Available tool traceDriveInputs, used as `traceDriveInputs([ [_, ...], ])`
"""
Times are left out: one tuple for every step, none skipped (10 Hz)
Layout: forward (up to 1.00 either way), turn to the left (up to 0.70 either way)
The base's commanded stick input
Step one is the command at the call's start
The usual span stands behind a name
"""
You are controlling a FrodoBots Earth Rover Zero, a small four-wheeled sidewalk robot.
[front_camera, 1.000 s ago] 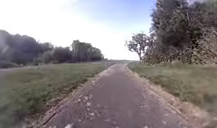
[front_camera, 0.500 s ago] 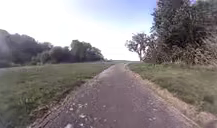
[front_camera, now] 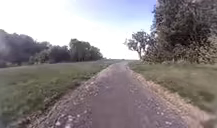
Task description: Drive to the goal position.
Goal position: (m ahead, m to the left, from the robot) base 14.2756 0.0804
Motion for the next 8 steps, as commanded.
traceDriveInputs([
  [0.7,0.0],
  [0.7,0.0],
  [0.7,0.0],
  [0.7,0.0],
  [0.7,0.0],
  [0.7,0.0],
  [0.7,0.0],
  [0.7,0.0],
])
